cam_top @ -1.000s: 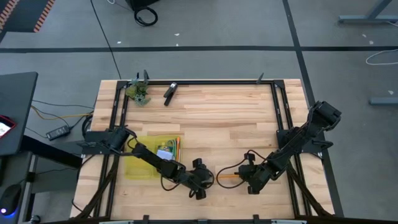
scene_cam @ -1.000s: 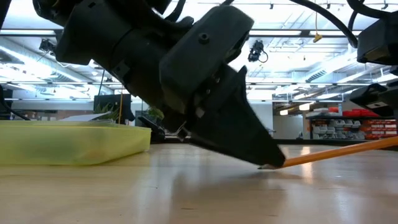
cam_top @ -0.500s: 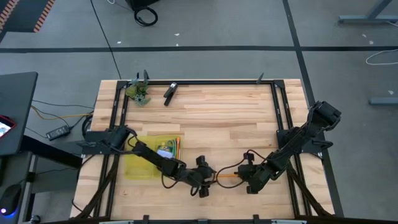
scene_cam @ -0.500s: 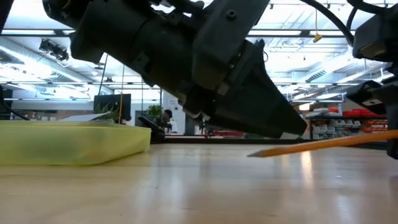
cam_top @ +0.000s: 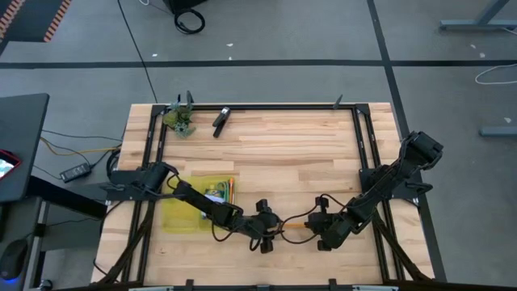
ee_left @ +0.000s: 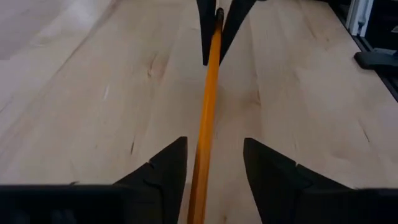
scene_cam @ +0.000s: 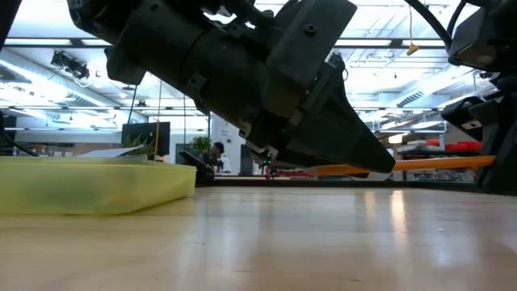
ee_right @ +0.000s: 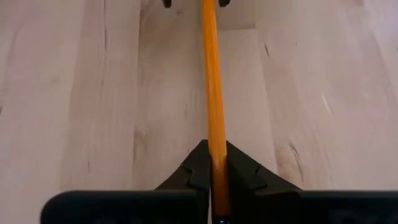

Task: Pack school essentials
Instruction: Put the orange pencil into the yellow pencil box

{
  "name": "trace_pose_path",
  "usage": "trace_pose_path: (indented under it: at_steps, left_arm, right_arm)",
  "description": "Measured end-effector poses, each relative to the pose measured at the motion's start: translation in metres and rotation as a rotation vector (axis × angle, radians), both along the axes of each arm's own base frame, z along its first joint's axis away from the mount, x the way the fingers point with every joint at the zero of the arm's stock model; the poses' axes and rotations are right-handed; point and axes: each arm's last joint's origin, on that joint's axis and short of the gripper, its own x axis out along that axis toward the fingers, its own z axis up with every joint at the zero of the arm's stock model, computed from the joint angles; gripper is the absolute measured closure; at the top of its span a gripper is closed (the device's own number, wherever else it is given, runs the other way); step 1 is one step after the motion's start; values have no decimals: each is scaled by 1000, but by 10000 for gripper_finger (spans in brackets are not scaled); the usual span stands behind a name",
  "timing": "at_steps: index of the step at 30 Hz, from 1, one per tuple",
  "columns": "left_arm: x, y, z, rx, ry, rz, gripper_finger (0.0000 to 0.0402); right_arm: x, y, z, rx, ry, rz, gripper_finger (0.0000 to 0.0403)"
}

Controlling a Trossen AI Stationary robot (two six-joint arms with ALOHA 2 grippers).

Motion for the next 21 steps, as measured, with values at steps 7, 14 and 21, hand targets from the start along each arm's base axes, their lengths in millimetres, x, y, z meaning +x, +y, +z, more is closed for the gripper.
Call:
trace_pose_path:
  at_steps: [7,14,21]
  left_arm:
    - [0,0,0,-5,8,-18,274]
    - [0,0,-1,-5,10,-18,323]
    - [0,0,-1,-7,10,-18,373]
  right_arm:
    - [0,0,0,-16,-7,4,370]
    - [0,0,0,-19,-7,8,370]
    - [0,0,0,-28,-6,16,363]
